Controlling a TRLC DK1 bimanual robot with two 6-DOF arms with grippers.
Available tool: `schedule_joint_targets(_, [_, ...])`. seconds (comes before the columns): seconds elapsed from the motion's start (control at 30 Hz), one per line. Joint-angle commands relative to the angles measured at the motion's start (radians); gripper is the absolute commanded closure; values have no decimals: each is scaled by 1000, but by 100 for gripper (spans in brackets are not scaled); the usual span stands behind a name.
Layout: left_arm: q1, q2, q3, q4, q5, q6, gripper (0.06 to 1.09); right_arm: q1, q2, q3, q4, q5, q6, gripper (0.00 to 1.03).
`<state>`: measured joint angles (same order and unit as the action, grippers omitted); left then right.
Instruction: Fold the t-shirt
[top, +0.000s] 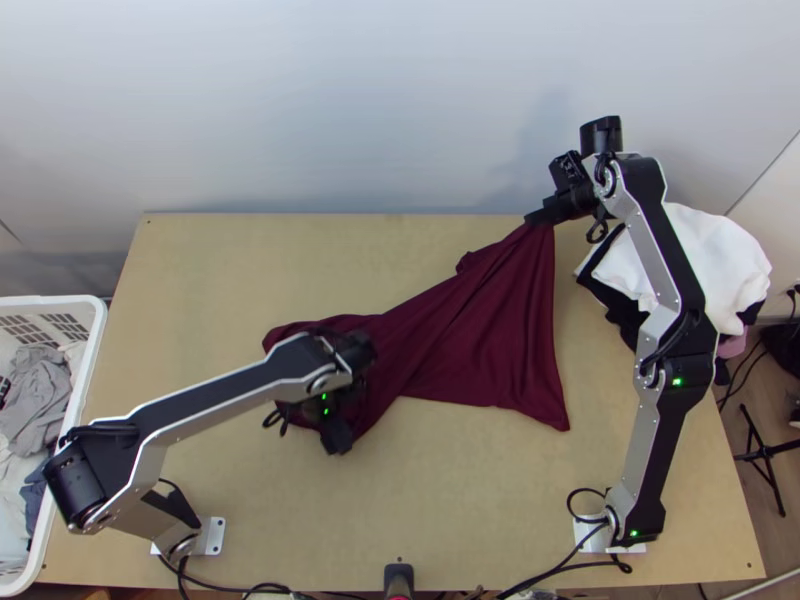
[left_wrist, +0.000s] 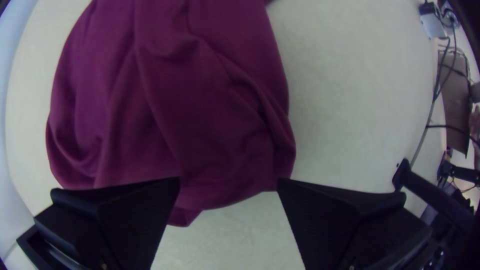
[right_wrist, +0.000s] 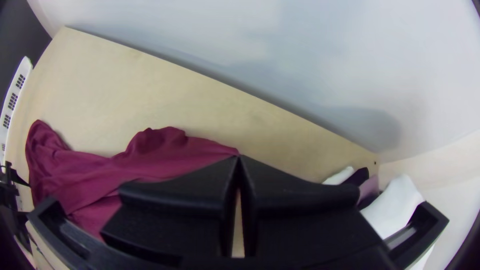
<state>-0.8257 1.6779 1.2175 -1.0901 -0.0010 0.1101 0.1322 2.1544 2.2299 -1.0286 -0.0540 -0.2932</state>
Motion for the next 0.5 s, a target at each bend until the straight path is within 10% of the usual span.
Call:
schedule_joint_targets(0.0, [80, 63, 165, -37, 84, -21, 14, -8, 1, -12, 1, -1, -20, 100])
schedule_joint_targets(0.47, [-35, 131, 166, -45, 96, -27, 14, -42, -2, -15, -1, -1, -46, 100])
